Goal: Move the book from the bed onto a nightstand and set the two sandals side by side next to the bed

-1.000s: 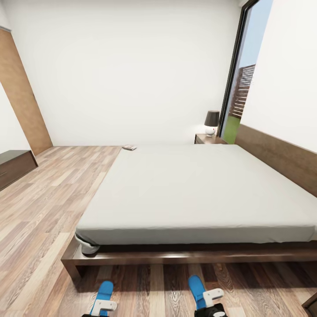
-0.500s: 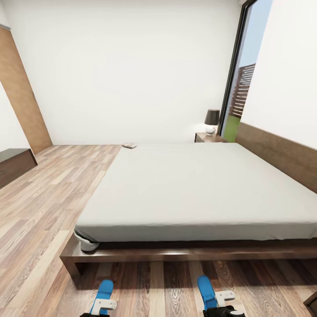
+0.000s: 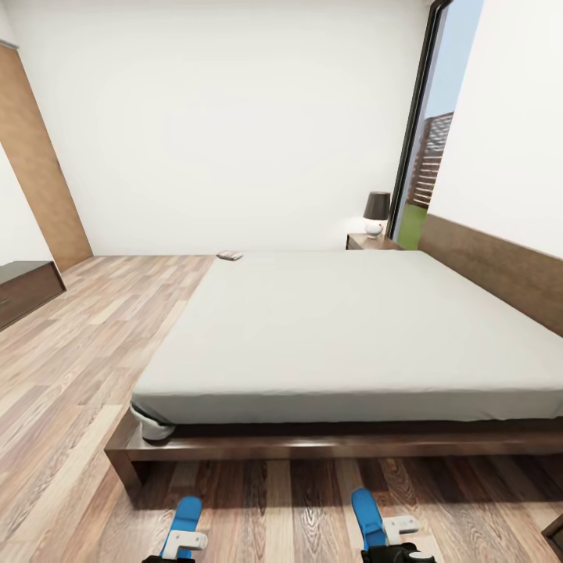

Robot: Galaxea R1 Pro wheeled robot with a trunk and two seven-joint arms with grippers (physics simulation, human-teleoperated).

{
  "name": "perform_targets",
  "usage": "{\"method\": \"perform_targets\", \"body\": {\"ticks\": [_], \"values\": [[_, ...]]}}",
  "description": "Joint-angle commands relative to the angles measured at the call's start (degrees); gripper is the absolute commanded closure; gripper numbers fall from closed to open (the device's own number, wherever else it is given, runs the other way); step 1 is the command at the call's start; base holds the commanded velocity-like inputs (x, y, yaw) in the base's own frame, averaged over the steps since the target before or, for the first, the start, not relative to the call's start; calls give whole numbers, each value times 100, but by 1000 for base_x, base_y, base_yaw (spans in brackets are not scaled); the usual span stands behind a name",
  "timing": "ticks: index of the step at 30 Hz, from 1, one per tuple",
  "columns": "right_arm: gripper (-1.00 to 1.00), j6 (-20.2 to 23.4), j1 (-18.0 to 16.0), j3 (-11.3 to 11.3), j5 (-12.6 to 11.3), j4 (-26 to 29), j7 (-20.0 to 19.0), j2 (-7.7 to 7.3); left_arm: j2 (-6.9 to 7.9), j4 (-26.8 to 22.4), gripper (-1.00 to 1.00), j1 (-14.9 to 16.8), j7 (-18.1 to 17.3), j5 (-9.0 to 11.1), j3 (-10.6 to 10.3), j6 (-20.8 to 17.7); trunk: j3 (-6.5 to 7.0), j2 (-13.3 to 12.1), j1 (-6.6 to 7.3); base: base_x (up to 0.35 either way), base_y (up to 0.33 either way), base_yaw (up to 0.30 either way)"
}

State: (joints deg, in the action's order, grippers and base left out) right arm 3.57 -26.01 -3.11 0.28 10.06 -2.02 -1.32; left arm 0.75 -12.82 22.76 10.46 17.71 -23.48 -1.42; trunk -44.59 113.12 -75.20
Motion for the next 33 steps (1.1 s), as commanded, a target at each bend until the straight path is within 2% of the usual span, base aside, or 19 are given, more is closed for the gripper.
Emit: {"method": "perform_targets", "body": {"ticks": [1, 10, 28, 30, 32, 33], "values": [[100, 25, 0, -42, 5, 16, -10, -2, 4, -15, 100, 3, 35, 49, -51, -9, -24, 44, -22, 0, 0, 0], [100, -134, 0, -67, 32, 22, -9, 12, 4, -11, 100, 1, 35, 48, -51, 80, -185, 405, -219, 0, 0, 0], [100, -72, -6, -34, 32, 28, 20, 53, 4, -20, 100, 5, 23, 56, -36, 24, -508, 1127, -615, 0, 0, 0], [100, 62, -23, -37, 33, 43, 15, 61, 2, -15, 100, 7, 15, 51, -18, -33, -544, 1207, -659, 0, 0, 0], [100, 435, -51, -39, 33, 60, 14, 63, -1, -25, 100, 14, 11, 54, -13, -206, -580, 1287, -703, 0, 0, 0], [100, 745, -69, -40, 33, 116, 17, 60, -4, -42, 100, 20, 9, 65, -11, -414, -598, 1327, -725, 0, 0, 0]]}}
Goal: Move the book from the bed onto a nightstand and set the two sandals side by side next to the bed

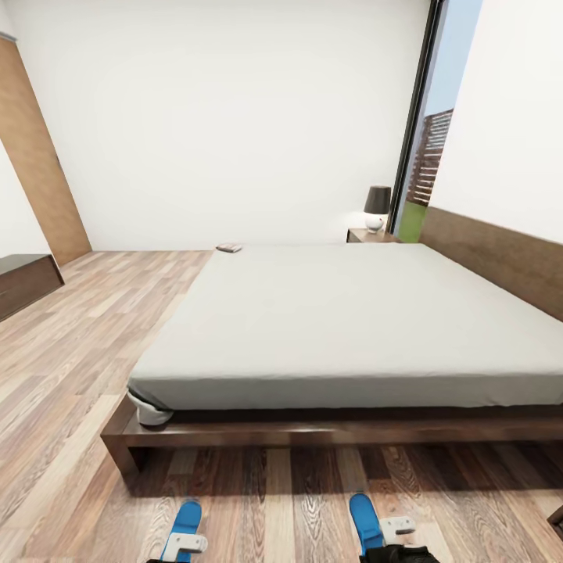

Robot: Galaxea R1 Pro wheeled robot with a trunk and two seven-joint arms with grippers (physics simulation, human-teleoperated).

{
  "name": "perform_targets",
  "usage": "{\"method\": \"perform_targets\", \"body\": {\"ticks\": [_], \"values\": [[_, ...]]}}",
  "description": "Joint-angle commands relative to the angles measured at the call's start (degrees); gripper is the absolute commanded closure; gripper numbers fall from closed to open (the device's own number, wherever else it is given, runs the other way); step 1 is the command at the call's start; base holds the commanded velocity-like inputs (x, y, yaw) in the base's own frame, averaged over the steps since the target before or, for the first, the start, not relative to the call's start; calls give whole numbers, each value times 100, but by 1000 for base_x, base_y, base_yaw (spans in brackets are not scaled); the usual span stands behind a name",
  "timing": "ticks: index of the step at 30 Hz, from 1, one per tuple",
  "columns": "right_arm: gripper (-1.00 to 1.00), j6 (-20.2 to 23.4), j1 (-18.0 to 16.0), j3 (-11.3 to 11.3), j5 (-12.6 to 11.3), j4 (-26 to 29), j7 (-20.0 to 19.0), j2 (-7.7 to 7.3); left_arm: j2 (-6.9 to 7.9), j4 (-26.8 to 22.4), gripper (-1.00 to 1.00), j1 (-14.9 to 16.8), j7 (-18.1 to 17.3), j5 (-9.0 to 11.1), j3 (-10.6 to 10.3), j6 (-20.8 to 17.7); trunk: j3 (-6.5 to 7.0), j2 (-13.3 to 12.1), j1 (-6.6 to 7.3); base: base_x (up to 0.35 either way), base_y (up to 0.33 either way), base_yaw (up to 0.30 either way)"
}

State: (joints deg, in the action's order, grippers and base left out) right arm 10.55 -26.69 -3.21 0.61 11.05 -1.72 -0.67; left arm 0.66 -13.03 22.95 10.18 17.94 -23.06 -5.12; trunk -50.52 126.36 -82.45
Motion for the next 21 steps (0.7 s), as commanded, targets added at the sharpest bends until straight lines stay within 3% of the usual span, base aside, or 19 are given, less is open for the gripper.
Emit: {"method": "perform_targets", "body": {"ticks": [1, 3, 14, 21], "values": [[100, 189, -8, -30, 0, 63, -13, -6, 3, -28, 100, 4, 38, 46, -52, -153, -23, 44, -21, 0, 0, 0], [100, 593, -26, -25, -3, 261, -14, -8, -4, -84, 100, 63, 34, 58, -48, -487, -59, 124, -65, 0, 0, 0], [100, 1171, -87, -22, -13, 719, -16, -16, -38, -406, 100, 390, 37, 76, -15, -1327, -257, 565, -307, 0, 0, 0], [100, 1534, -304, -22, -18, 911, 4, 5, -48, -959, 100, 667, 43, 78, -13, -2356, -383, 846, -461, 0, 0, 0]]}}
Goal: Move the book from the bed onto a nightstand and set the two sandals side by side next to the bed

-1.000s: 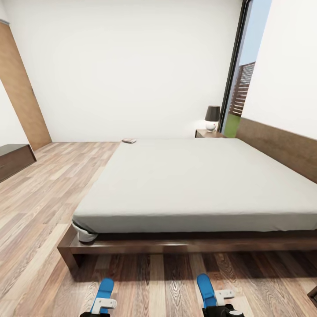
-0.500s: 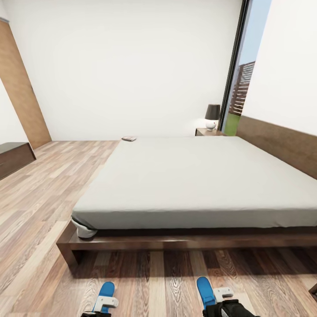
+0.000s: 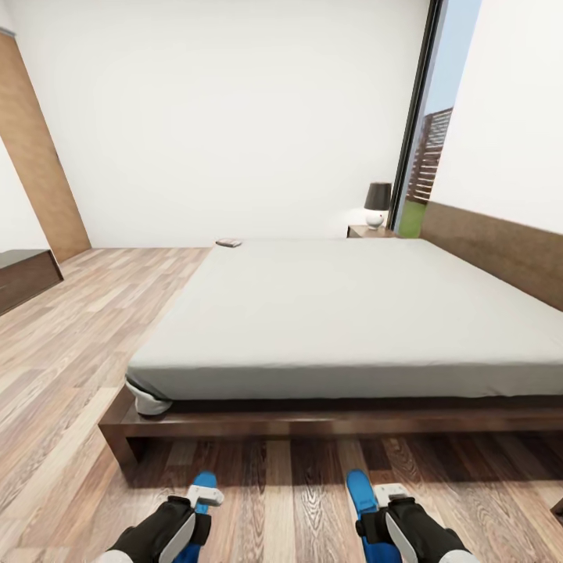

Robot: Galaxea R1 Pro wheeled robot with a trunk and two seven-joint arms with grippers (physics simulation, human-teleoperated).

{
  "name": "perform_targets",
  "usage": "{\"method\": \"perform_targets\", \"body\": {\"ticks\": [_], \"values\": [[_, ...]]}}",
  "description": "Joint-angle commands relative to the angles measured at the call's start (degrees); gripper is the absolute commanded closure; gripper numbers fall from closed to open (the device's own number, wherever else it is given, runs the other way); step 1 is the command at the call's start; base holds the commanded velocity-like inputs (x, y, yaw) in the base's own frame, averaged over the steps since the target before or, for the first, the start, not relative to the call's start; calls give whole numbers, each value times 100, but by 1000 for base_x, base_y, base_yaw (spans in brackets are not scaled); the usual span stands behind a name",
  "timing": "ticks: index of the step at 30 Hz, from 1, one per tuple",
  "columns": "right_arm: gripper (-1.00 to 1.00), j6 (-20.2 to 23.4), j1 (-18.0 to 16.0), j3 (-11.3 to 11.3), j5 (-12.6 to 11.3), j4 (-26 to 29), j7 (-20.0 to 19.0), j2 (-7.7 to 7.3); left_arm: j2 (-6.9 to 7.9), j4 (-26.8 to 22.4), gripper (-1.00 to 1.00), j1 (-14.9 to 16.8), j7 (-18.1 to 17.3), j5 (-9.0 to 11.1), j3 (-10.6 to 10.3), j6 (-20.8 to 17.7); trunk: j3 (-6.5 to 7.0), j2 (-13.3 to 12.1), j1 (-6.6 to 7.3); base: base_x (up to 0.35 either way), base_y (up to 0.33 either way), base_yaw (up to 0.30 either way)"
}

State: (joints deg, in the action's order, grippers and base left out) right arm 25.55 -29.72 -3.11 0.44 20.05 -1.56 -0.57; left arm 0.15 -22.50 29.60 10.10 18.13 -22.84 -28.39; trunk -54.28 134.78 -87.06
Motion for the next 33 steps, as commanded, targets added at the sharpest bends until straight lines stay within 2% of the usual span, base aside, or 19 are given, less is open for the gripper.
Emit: {"method": "perform_targets", "body": {"ticks": [1, 6, 10, 17, 21, 23, 27, 33], "values": [[100, 41, -13, -32, 0, 14, -12, -5, 4, -43, 100, 29, 51, 61, -33, -98, -24, 44, -22, 0, 0, 0], [100, 65, -150, -29, -38, 22, -10, 0, 9, -128, 100, 291, 48, 67, -13, -663, -114, 244, -131, 0, 0, 0], [100, 71, -194, -25, -49, 11, -10, 3, 18, -112, 100, 363, 52, 64, -4, -842, -186, 405, -219, 0, 0, 0], [100, 111, -290, -23, -51, 5, -8, -2, 18, -134, 100, 393, 53, 67, 3, -906, -312, 685, -373, 0, 0, 0], [100, 348, -363, -23, -54, 6, -10, 3, 8, -137, 100, 397, 62, 68, -3, -913, -383, 846, -461, 0, 0, 0], [100, 445, -421, -23, -58, 5, -11, 13, 10, -139, 100, 397, 63, 68, -6, -914, -428, 849, -466, 0, 0, 0], [100, 1074, -639, -15, -67, 3, -18, 57, 8, -141, 100, 398, 67, 68, -9, -914, -516, 854, -476, 0, 0, 0], [100, 1311, -720, -7, -62, 4, -18, 204, 4, -150, 100, 398, 70, 68, -9, -914, -649, 862, -492, 0, 0, 0]]}}
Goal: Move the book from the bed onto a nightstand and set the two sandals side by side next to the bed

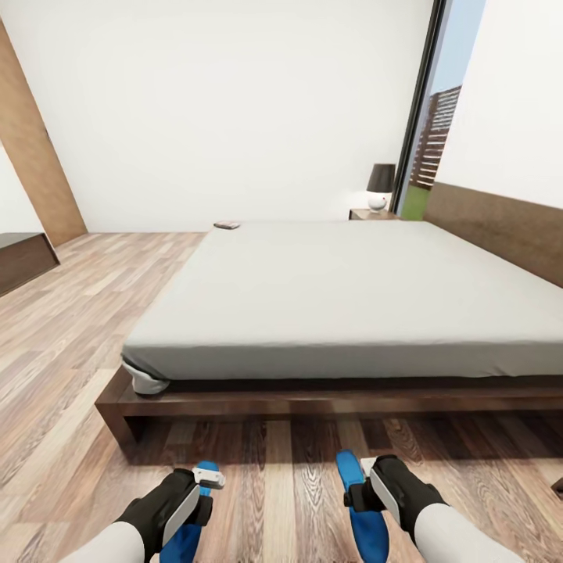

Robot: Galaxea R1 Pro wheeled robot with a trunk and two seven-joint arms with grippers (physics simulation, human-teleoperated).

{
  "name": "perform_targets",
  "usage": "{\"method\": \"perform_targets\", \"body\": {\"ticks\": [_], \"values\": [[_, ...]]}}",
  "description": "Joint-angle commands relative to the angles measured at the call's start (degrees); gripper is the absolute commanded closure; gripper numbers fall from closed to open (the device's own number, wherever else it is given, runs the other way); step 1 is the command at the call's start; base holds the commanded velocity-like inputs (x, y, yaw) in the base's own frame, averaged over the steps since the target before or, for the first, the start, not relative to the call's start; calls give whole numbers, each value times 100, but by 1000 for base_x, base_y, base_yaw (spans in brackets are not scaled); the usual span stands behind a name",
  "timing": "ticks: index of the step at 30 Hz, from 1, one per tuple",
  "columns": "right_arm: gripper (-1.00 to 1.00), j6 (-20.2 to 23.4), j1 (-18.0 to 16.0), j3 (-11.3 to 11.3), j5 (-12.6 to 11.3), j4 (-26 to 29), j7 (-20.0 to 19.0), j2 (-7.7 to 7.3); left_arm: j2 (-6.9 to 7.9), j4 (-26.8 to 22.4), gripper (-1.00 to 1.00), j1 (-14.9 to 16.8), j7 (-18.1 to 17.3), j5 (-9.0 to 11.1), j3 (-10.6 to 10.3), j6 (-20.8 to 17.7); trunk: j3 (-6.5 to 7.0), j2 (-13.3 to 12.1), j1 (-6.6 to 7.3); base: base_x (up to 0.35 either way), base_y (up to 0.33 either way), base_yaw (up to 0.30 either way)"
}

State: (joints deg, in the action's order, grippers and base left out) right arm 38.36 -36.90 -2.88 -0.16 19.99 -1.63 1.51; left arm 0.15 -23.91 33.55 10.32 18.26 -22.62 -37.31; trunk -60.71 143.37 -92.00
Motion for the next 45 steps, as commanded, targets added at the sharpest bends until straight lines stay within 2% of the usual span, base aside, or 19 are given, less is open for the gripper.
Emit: {"method": "perform_targets", "body": {"ticks": [1, 6, 11, 20, 45], "values": [[100, 63, -39, -29, 1, 16, -6, 7, 3, -15, 100, 3, 46, 55, -32, -22, -28, 4, -1, 0, 0, 0], [100, 121, -363, -27, -7, -14, 66, 25, 9, -25, 100, 10, 43, 55, -38, -22, -139, 11, -14, 0, 0, 0], [100, 134, -485, -21, -10, -21, 100, 32, 4, -54, 100, 33, 42, 50, -39, -22, -250, 17, -27, 0, 0, 0], [100, 129, -518, -12, -10, -42, 110, 32, 14, -82, 100, 293, 39, 49, -32, -40, -449, 29, -50, 0, 0, 0], [100, 113, -511, -12, -2, 12, 36, -9, 11, -105, 100, 322, 61, 20, -72, -5, -1003, 63, -114, 0, 0, 0]]}}
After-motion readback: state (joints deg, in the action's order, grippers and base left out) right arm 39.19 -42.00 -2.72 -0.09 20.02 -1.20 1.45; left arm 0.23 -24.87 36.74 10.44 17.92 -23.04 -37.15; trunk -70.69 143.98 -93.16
